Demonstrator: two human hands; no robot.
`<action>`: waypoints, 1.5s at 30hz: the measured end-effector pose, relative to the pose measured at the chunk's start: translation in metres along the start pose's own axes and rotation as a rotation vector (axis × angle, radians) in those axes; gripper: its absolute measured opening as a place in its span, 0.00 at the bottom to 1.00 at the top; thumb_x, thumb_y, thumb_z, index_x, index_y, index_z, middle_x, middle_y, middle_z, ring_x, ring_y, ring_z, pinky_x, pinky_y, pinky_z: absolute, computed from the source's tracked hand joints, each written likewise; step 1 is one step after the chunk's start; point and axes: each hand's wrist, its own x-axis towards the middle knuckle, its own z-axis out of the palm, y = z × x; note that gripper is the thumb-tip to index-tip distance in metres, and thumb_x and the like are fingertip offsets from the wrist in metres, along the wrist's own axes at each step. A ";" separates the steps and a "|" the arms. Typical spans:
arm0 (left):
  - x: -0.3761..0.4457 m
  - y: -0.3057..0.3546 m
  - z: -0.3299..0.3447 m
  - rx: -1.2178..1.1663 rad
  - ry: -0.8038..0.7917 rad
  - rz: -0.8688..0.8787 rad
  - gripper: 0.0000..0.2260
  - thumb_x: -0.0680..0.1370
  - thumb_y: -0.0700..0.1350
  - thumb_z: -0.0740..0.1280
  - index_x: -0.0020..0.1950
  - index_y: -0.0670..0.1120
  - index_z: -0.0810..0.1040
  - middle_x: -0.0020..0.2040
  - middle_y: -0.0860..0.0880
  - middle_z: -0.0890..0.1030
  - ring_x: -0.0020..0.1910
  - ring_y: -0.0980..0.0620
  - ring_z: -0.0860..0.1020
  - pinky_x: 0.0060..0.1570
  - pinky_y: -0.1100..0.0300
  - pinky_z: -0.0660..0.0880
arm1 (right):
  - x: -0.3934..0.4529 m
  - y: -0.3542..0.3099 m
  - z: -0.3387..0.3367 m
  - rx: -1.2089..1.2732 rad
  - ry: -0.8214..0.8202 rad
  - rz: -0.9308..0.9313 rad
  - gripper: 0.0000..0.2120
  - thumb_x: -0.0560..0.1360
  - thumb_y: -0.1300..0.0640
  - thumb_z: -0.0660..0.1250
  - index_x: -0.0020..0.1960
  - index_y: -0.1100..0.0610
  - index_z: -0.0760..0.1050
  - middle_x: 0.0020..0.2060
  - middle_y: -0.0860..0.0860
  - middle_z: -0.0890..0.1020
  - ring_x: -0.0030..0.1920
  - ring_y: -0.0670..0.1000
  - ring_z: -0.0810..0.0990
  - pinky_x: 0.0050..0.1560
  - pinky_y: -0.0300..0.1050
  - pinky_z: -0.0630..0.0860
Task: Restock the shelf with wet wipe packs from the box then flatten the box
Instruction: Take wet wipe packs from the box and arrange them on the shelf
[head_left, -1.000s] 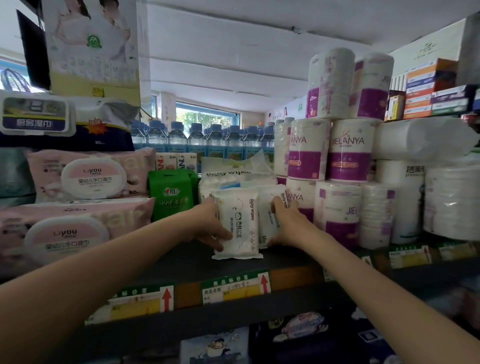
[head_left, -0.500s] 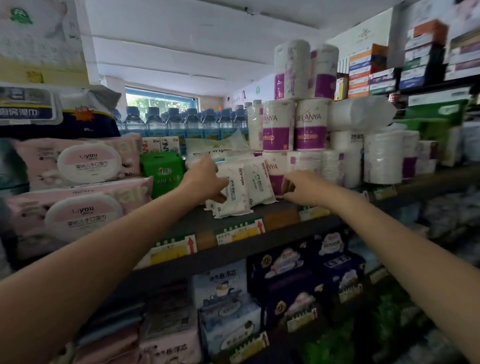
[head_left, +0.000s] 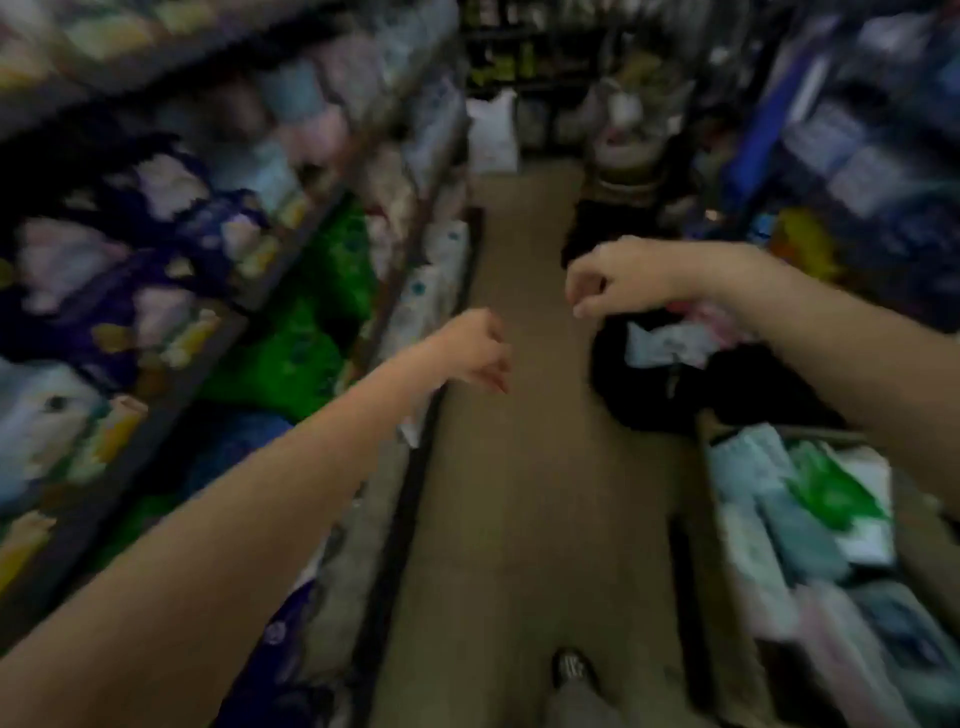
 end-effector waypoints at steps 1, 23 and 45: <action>0.016 0.005 0.037 0.085 -0.053 0.052 0.07 0.77 0.33 0.58 0.54 0.37 0.71 0.43 0.41 0.77 0.36 0.44 0.83 0.35 0.56 0.79 | -0.019 0.035 0.031 0.041 -0.076 0.115 0.14 0.76 0.54 0.64 0.60 0.59 0.74 0.59 0.55 0.78 0.59 0.56 0.76 0.55 0.42 0.70; 0.139 0.047 0.514 0.494 -0.648 0.028 0.14 0.76 0.38 0.60 0.62 0.42 0.69 0.59 0.39 0.77 0.57 0.42 0.76 0.56 0.52 0.74 | -0.262 0.329 0.473 0.294 -0.660 0.729 0.20 0.75 0.59 0.62 0.66 0.62 0.65 0.65 0.60 0.68 0.64 0.63 0.68 0.64 0.54 0.69; 0.143 0.078 0.518 0.576 -0.528 0.266 0.28 0.73 0.38 0.66 0.71 0.42 0.58 0.65 0.42 0.70 0.61 0.43 0.73 0.58 0.51 0.72 | -0.221 0.345 0.345 0.374 -0.656 0.440 0.16 0.75 0.62 0.60 0.29 0.59 0.65 0.29 0.52 0.68 0.29 0.50 0.68 0.28 0.41 0.63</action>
